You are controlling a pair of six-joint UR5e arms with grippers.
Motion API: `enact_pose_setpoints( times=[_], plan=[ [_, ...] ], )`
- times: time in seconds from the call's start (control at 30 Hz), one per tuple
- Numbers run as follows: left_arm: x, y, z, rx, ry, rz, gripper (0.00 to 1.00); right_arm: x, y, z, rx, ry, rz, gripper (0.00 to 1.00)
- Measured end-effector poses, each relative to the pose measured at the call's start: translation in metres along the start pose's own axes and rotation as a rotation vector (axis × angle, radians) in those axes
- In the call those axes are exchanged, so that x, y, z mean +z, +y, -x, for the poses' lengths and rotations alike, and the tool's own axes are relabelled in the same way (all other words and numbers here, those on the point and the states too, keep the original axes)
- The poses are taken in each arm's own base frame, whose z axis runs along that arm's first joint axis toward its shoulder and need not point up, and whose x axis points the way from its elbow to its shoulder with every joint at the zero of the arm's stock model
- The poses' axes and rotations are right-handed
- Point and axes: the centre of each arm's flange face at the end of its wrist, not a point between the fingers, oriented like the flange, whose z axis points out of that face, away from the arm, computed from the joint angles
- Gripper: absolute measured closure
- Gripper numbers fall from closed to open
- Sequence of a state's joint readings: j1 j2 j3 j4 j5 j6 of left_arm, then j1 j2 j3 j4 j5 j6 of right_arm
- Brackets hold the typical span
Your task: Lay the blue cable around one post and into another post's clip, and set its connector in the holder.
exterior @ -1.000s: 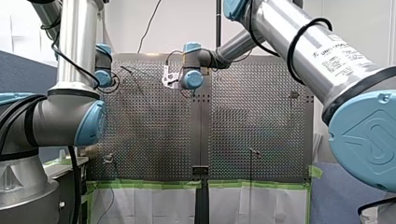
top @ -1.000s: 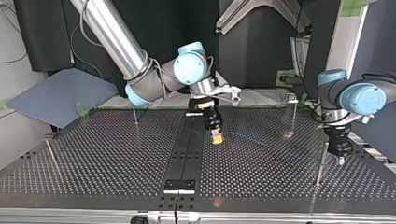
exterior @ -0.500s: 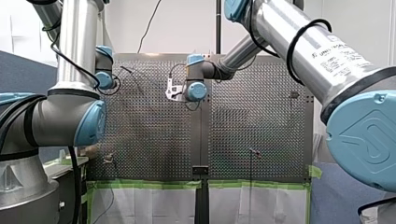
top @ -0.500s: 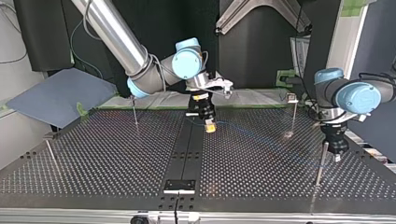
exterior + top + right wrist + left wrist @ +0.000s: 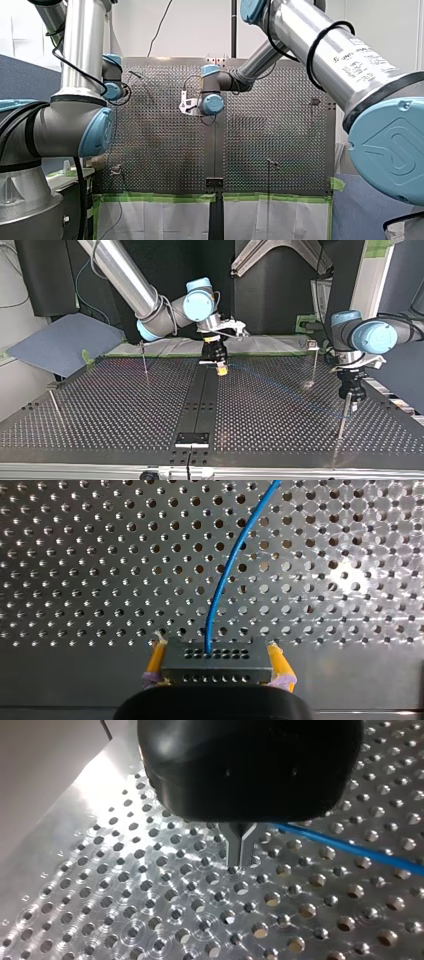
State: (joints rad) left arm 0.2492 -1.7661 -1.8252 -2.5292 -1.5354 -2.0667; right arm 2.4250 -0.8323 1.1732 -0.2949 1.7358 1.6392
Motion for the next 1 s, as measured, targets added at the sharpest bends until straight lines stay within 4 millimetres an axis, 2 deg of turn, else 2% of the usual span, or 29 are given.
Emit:
enact_pose_setpoints(
  times=[0.27,0.3,0.33,0.37,0.43,0.47,0.53,0.57,0.63,0.67,0.7,0.73,0.77,0.83,1.0],
  plan=[
    [-0.001,-0.001,0.001,-0.041,-0.018,0.018,1.0,-0.005,0.007,0.018,0.001,-0.017,0.01,1.0],
    [-0.001,-0.001,0.001,-0.039,-0.021,0.024,0.97,-0.005,0.008,0.019,0.001,-0.019,0.011,1.0],
    [-0.001,0.0,0.001,-0.032,-0.023,0.033,0.87,-0.006,0.009,0.02,0.001,-0.022,0.012,1.0],
    [-0.001,0.0,0.001,-0.026,-0.024,0.038,0.87,-0.006,0.009,0.021,0.0,-0.023,0.013,1.0],
    [-0.002,0.0,0.001,-0.012,-0.025,0.045,0.74,-0.006,0.01,0.021,0.0,-0.026,0.014,1.0],
    [-0.002,0.0,0.0,-0.009,-0.025,0.047,0.74,-0.006,0.01,0.022,0.0,-0.027,0.014,1.0],
    [-0.002,0.001,0.001,-0.009,-0.025,0.05,0.56,-0.007,0.01,0.022,0.0,-0.028,0.014,1.0],
    [-0.002,0.0,0.001,-0.013,-0.025,0.05,0.56,-0.007,0.01,0.022,0.0,-0.029,0.014,1.0],
    [-0.002,0.0,0.001,-0.023,-0.025,0.05,0.39,-0.007,0.01,0.023,0.0,-0.03,0.014,1.0],
    [-0.002,0.0,0.0,-0.03,-0.024,0.05,0.39,-0.007,0.01,0.023,0.0,-0.03,0.014,1.0],
    [-0.002,0.0,0.0,-0.037,-0.023,0.049,0.31,-0.007,0.01,0.023,0.001,-0.03,0.014,1.0],
    [-0.002,-0.001,0.0,-0.047,-0.021,0.045,0.16,-0.007,0.01,0.023,0.001,-0.03,0.014,1.0],
    [-0.002,-0.002,-0.001,-0.055,-0.018,0.041,0.16,-0.007,0.01,0.023,0.001,-0.03,0.014,1.0],
    [-0.002,-0.003,-0.001,-0.074,-0.012,0.029,0.01,-0.007,0.01,0.023,0.001,-0.03,0.014,1.0],
    [-0.002,-0.005,-0.002,-0.117,0.006,-0.003,0.01,-0.007,0.01,0.026,0.004,-0.033,0.014,1.0]
  ],
)
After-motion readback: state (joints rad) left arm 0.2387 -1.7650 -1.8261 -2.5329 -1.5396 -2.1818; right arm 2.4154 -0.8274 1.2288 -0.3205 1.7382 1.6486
